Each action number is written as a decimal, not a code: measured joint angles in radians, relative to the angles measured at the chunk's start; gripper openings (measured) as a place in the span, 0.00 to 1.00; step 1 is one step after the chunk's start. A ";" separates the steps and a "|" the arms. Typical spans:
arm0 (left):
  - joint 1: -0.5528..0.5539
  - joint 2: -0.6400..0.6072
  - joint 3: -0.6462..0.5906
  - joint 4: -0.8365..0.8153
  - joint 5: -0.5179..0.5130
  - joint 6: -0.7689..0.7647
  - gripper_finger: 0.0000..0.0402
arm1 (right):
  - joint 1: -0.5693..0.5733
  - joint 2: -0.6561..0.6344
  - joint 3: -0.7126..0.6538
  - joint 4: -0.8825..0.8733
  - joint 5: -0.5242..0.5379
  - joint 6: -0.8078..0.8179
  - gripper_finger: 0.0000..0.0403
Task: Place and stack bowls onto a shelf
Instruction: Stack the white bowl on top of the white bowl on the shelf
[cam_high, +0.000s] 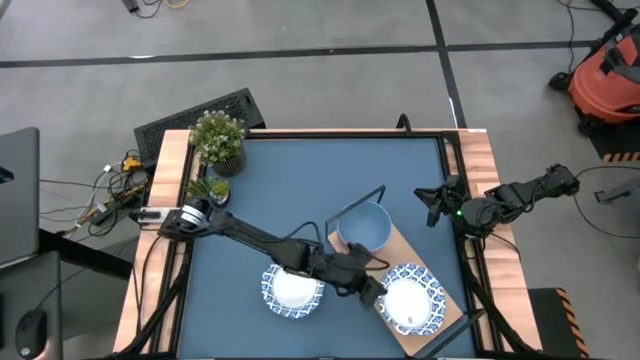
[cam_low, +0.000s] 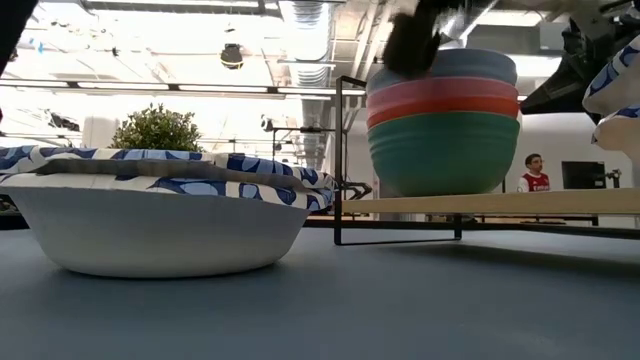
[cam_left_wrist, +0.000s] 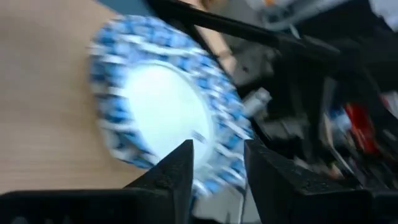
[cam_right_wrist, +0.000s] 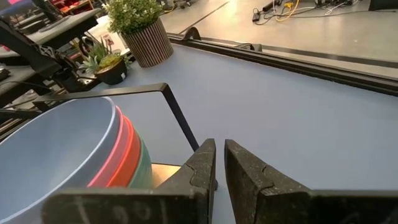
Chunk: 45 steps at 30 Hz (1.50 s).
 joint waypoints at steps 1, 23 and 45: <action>-0.003 -0.011 0.000 0.003 0.016 0.020 0.29 | 0.000 0.000 0.000 0.000 0.000 0.000 0.16; -0.038 0.095 0.000 0.167 0.045 0.157 0.00 | 0.000 -0.001 0.000 -0.002 -0.004 0.001 0.16; 0.005 0.129 0.000 0.095 -0.018 0.098 0.00 | 0.000 -0.001 0.000 -0.047 -0.003 0.001 0.16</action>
